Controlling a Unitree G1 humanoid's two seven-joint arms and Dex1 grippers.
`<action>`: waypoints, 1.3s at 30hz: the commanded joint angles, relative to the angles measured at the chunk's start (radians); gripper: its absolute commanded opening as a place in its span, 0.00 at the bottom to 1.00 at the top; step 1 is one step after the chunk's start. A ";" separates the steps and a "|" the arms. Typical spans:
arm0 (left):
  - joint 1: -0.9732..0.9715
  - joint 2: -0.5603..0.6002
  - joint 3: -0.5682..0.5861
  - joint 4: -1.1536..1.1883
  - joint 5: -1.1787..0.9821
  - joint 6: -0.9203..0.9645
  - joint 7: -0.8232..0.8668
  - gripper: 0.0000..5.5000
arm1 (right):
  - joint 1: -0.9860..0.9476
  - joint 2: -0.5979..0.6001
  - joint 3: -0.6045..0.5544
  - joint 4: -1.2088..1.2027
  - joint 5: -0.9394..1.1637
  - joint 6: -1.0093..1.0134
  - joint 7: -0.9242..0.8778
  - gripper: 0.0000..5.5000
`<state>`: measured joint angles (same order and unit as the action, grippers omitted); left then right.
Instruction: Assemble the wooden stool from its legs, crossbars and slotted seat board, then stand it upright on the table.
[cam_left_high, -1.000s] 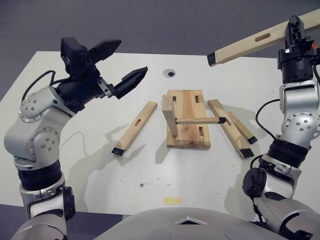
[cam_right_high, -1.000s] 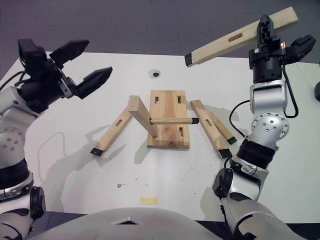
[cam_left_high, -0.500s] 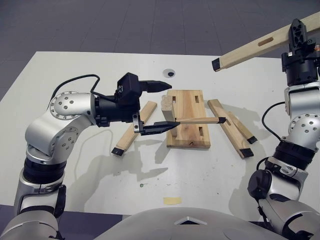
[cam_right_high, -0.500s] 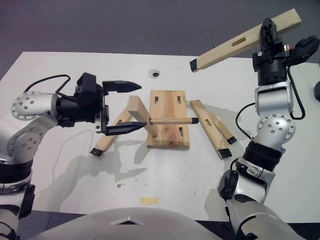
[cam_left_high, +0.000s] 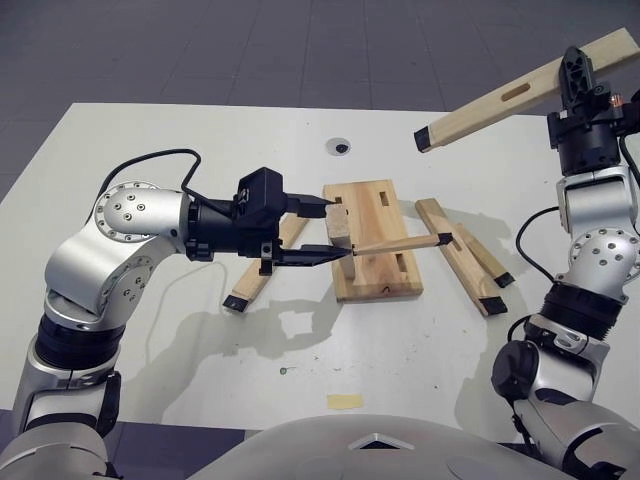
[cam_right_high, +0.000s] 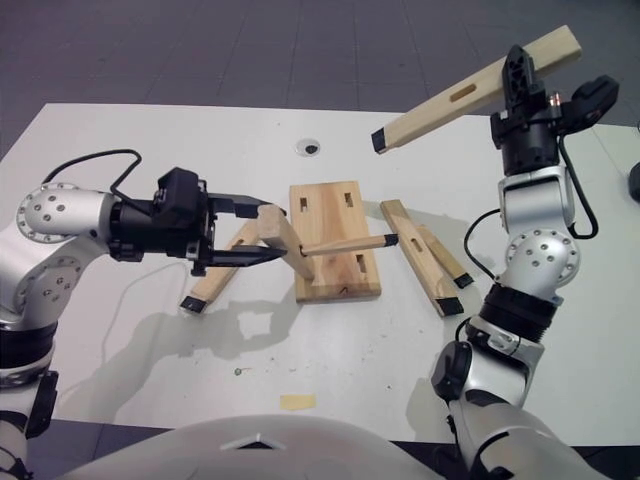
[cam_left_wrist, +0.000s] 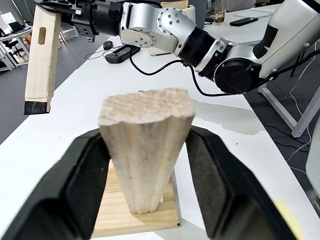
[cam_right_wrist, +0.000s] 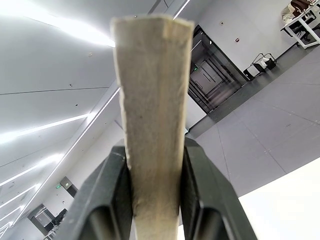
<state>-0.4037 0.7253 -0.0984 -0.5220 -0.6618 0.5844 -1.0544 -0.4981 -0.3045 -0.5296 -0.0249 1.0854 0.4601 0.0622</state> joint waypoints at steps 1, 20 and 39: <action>-0.005 0.017 -0.021 0.000 0.016 -0.004 -0.024 0.38 | 0.000 0.009 0.002 -0.016 -0.005 0.004 -0.010 0.18; 0.085 -0.045 -0.100 0.049 0.189 -0.112 0.127 0.37 | 0.065 -0.028 0.097 -0.101 -0.155 -0.009 0.088 0.18; 0.162 -0.138 -0.175 0.091 0.316 -0.135 0.402 0.37 | 0.230 -0.060 0.284 -0.213 -0.489 -0.152 0.307 0.18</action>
<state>-0.2946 0.5558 -0.2274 -0.4842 -0.4090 0.3793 -0.6392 -0.2849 -0.3563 -0.2570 -0.2206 0.6249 0.3320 0.3577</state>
